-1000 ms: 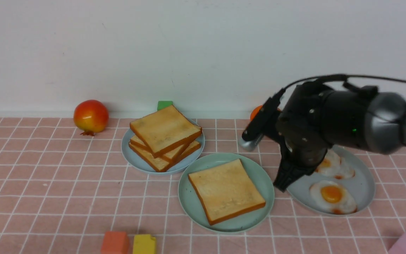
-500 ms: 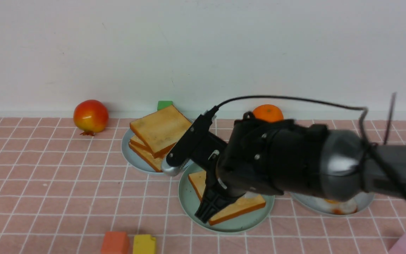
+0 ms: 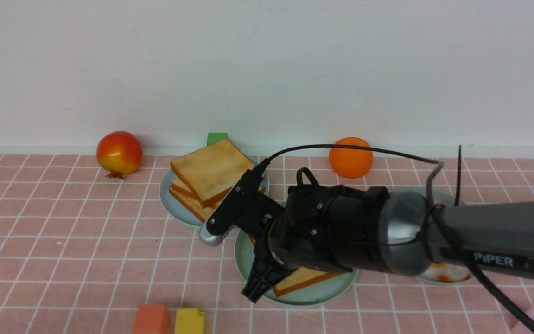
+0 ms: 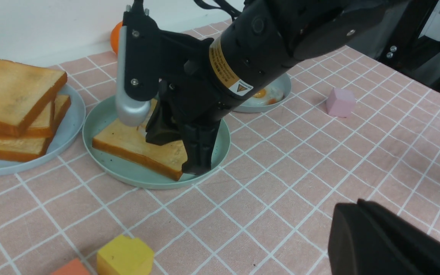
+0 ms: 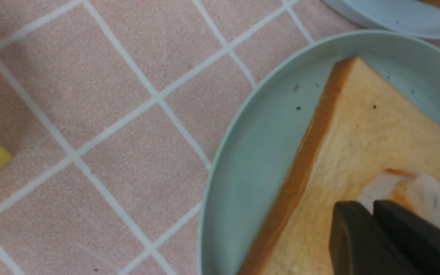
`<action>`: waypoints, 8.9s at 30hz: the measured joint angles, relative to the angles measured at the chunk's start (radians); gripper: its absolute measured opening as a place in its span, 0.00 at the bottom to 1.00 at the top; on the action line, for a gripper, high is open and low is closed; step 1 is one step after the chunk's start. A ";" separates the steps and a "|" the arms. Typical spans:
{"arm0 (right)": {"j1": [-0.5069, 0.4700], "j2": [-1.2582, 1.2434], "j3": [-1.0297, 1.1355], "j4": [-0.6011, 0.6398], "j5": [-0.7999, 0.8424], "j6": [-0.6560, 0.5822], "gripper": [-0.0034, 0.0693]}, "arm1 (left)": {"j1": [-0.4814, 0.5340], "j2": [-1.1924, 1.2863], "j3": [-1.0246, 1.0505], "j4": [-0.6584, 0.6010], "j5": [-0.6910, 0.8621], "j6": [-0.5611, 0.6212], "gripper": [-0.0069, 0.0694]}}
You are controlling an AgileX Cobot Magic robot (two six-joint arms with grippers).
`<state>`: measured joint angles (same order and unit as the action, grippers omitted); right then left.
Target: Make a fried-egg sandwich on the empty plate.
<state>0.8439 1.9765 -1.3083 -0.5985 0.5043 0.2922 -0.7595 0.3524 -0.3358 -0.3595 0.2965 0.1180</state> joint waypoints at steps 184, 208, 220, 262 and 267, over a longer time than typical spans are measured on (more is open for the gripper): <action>0.139 -1.516 0.329 0.408 0.753 0.156 0.05 | -0.091 0.821 -1.125 0.302 0.587 -0.167 0.11; 0.139 -1.652 0.385 0.442 0.753 0.207 0.06 | -0.091 -0.166 0.039 0.178 -0.167 -0.216 0.11; -0.098 -1.652 0.463 0.442 0.753 0.207 0.07 | -0.091 -0.166 0.039 0.178 -0.163 -0.216 0.11; -0.837 -1.990 1.333 0.548 -0.114 -0.189 0.05 | -0.091 -0.170 0.039 0.175 -0.148 -0.216 0.11; -0.837 -1.990 1.333 0.549 -0.114 -0.189 0.05 | -0.091 -0.170 0.039 0.175 -0.133 -0.216 0.11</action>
<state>0.0072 -0.0131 0.0244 -0.0497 0.3901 0.1030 -0.8507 0.1826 -0.2965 -0.1841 0.1630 -0.0978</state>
